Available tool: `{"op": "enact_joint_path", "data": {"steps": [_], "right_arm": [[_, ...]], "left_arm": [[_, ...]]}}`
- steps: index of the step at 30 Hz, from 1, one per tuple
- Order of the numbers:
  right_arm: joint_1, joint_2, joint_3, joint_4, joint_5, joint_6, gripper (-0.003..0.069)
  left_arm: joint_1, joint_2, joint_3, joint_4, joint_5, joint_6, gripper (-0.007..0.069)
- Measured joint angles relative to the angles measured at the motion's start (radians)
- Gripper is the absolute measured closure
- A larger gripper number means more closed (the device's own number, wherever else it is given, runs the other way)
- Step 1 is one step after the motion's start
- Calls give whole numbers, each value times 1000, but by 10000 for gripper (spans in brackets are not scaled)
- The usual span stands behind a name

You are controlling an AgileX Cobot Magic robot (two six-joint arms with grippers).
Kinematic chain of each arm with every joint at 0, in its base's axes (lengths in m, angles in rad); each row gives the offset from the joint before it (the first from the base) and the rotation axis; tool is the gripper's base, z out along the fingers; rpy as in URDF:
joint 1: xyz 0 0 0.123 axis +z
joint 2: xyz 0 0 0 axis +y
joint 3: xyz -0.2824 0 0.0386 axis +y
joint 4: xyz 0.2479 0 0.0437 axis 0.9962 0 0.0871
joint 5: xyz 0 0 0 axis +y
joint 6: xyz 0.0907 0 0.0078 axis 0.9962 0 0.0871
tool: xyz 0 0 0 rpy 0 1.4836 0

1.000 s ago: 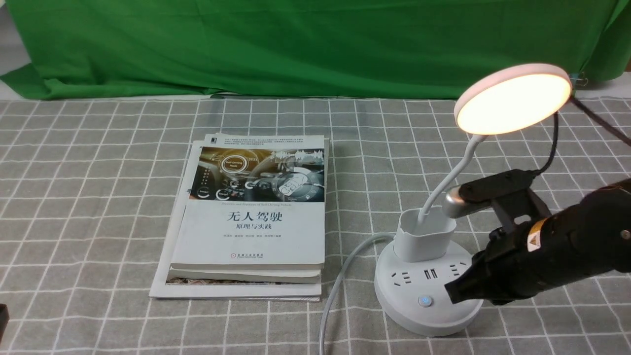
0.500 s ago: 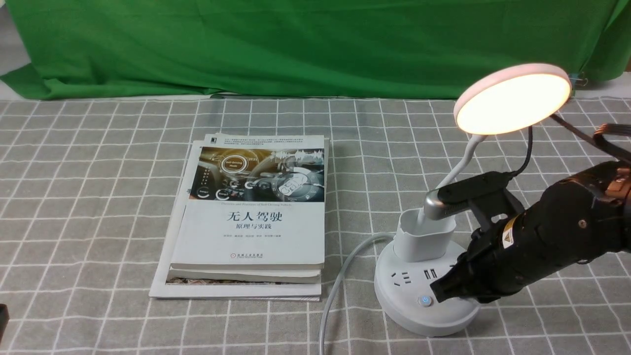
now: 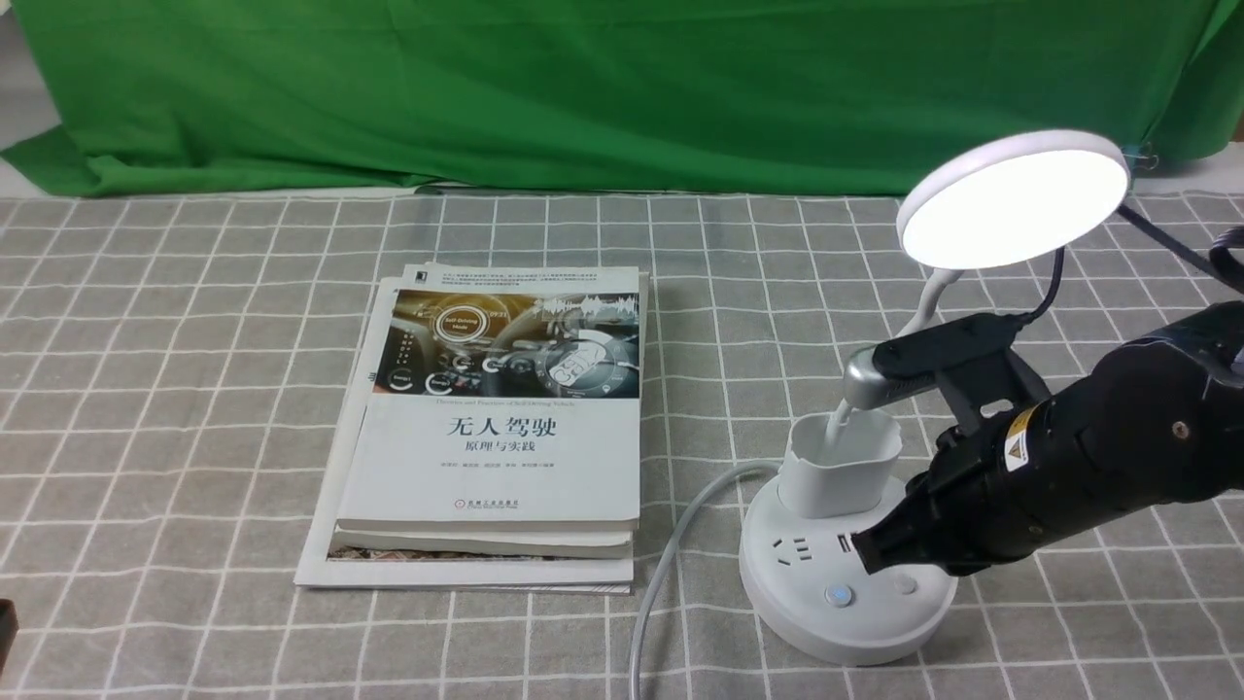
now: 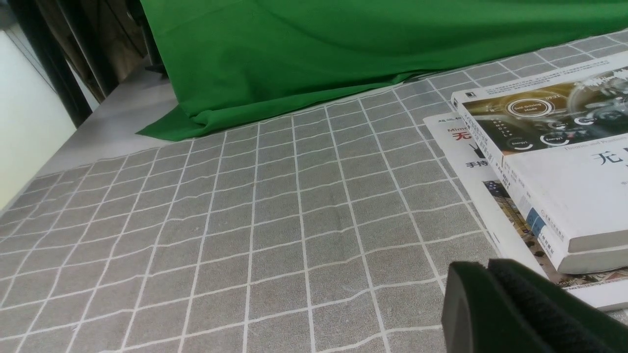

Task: Turn off the desk lamp on the grey coffee tablecloth by hand.
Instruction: 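Press the power button on the lamp base to turn the lamp off with the right gripper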

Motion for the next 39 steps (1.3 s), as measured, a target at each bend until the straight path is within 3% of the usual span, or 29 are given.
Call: {"op": "enact_joint_path", "data": {"steps": [15,29,39], "right_arm": [[0,66,42,27,-92,1,617],[0,-41,48,30,-43,1,620],[0,42,93,38,-179,1,617]], "left_arm": [[0,0,0,0,0,0,606],[0,0,0,0,0,0,606],[0,0,0,0,0,0,606]]}}
